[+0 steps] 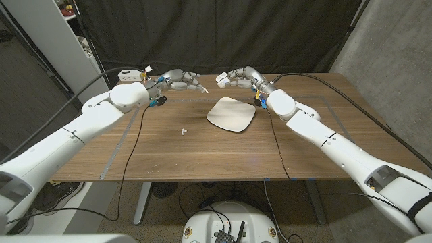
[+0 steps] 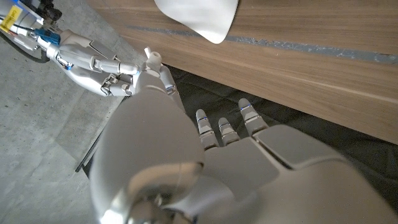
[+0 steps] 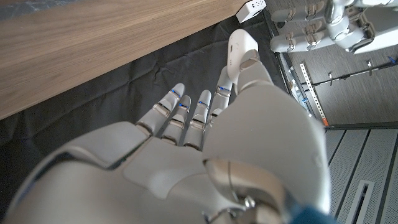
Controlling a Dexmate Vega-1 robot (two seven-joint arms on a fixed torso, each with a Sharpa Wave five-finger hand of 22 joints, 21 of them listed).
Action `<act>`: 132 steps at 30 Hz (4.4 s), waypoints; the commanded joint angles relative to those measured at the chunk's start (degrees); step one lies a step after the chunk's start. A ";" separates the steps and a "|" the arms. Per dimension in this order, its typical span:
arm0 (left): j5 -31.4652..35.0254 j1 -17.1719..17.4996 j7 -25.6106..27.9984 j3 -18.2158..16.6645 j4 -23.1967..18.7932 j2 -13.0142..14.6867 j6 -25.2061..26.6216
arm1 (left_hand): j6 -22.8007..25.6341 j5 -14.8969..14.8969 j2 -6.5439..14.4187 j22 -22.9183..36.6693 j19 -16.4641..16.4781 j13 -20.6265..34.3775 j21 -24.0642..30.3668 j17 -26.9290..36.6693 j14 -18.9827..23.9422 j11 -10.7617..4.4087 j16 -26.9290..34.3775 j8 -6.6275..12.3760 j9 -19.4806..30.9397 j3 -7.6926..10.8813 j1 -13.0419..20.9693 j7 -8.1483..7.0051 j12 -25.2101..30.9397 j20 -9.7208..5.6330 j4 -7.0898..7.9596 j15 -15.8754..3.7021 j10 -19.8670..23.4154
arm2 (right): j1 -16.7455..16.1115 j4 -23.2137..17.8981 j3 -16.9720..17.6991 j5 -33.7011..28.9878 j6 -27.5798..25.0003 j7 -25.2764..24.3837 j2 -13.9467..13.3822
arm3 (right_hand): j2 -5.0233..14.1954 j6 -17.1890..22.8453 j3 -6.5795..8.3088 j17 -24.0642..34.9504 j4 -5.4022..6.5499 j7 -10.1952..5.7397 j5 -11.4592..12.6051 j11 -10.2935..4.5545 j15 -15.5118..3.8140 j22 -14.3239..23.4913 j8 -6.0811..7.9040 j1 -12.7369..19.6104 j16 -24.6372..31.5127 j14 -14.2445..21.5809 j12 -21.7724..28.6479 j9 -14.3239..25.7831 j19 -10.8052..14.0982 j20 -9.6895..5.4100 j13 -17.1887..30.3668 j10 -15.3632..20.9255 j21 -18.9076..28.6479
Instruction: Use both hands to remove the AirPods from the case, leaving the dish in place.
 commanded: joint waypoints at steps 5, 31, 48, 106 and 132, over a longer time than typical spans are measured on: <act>2.52 -10.52 -16.72 7.97 -1.17 3.28 16.61 | 0.09 -0.40 0.20 -0.27 -4.69 -0.71 -0.74 -0.04 -7.54 2.32 -0.13 -0.33 1.16 1.27 1.34 -0.19 -1.15 0.64 0.40 3.38 -5.75 | -0.26 -0.54 1.16 0.86 0.81 0.24 -1.34 | 0.07 3.74 -0.09 0.04 -0.01 -3.56 0.64 0.02 -4.95 0.05 0.33 0.09 -0.15 0.29 -0.09 12.66 0.07 0.27 0.18 0.31 -0.13; 23.49 -25.58 -36.00 25.40 2.81 -0.04 25.88 | 1.92 -2.00 0.37 -0.53 -12.46 -2.09 -0.99 -0.33 -15.03 2.75 0.12 0.74 2.97 3.93 1.33 2.39 -1.61 0.71 1.28 4.12 -14.28 | 0.51 1.28 1.01 1.99 1.33 1.58 -1.25 | 0.30 3.34 -0.05 0.10 0.08 -3.32 0.87 -0.04 -5.09 0.05 0.08 -0.02 -0.33 -0.08 -0.34 12.81 -0.41 0.24 0.24 -0.26 -0.28; 36.89 -24.77 -38.40 28.37 0.36 -1.32 23.12 | 1.09 -2.78 0.41 -0.47 -14.15 -2.37 -0.58 -0.33 -16.17 1.70 0.40 -0.27 2.35 4.67 0.25 0.21 -1.66 0.68 2.20 3.86 -17.89 | 0.23 1.18 0.88 2.31 0.66 1.12 -1.01 | 0.40 3.33 -0.04 0.10 0.09 -3.55 0.78 -0.29 -5.47 0.06 -0.01 -0.04 -0.38 -0.15 -0.41 12.89 -0.83 0.20 0.37 -0.66 -0.34; 39.25 0.51 -11.28 10.10 -10.06 1.00 24.49 | -19.16 -0.86 -3.76 -0.32 -4.07 -2.00 1.53 0.09 -4.03 1.90 1.43 -4.48 -5.49 0.71 -5.52 -6.53 0.69 0.49 4.95 0.93 -11.42 | 2.50 4.72 -0.59 1.77 3.14 2.48 0.87 | 0.52 3.38 0.08 0.13 -0.08 -4.28 0.46 -0.59 -6.11 0.05 -0.38 0.27 -0.65 -0.74 -0.55 12.91 -1.35 -0.23 0.67 -1.61 -0.24; 30.36 9.33 27.81 2.49 -3.73 -9.18 4.81 | -37.89 -2.16 -3.64 -0.08 4.13 -1.07 1.86 0.39 0.60 1.14 0.94 -5.21 -6.26 -2.30 -7.16 -6.92 -0.18 -3.76 2.74 -1.82 -13.13 | 1.84 4.49 -0.19 2.08 4.87 2.64 0.50 | 0.17 3.81 -0.01 0.13 -0.19 -4.80 0.63 -0.72 -5.89 0.05 -0.52 0.33 -0.64 -0.70 -0.52 12.54 -1.09 0.12 0.58 -1.43 -0.12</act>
